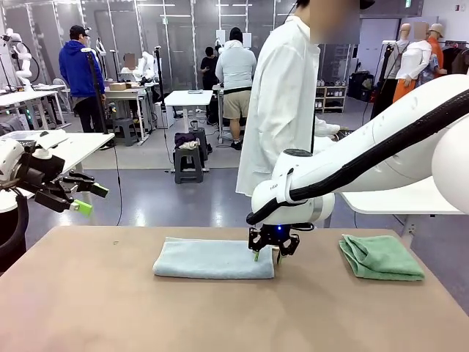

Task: Fold the towels and place them in the basket.
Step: When a person lays out a Towel with hook on the table, fold it in half twice.

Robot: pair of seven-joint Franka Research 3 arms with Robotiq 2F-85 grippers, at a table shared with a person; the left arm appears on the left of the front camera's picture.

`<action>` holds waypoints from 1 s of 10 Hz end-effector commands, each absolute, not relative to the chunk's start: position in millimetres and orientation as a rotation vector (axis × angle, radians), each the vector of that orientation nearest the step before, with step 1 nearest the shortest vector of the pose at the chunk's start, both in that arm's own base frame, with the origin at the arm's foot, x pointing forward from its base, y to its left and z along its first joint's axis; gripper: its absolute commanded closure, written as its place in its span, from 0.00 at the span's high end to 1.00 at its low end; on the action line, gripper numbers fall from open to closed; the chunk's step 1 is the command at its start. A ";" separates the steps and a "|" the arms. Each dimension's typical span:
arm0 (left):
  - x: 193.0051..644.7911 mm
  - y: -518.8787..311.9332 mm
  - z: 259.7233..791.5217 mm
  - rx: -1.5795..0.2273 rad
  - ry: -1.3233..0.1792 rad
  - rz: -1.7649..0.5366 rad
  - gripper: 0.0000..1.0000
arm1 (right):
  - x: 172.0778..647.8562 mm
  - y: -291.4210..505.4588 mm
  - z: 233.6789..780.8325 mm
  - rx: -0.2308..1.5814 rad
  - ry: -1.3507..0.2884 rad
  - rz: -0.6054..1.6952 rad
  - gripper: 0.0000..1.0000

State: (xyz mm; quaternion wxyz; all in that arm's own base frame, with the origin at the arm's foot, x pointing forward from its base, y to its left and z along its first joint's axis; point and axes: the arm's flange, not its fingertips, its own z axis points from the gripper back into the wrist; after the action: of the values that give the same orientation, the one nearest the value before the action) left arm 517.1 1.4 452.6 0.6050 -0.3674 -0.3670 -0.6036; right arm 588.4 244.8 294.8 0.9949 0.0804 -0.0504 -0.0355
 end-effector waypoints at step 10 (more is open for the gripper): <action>516.6 1.5 453.6 -0.855 -0.849 -1.399 1.00 | 595.0 248.9 289.1 0.103 -0.082 -0.073 0.00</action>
State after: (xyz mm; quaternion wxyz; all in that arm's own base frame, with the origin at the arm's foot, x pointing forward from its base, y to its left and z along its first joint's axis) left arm 517.1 1.4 452.6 0.6050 -0.3674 -0.3670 -0.6036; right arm 591.6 246.1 294.4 0.9960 0.0720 -0.0439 -0.0296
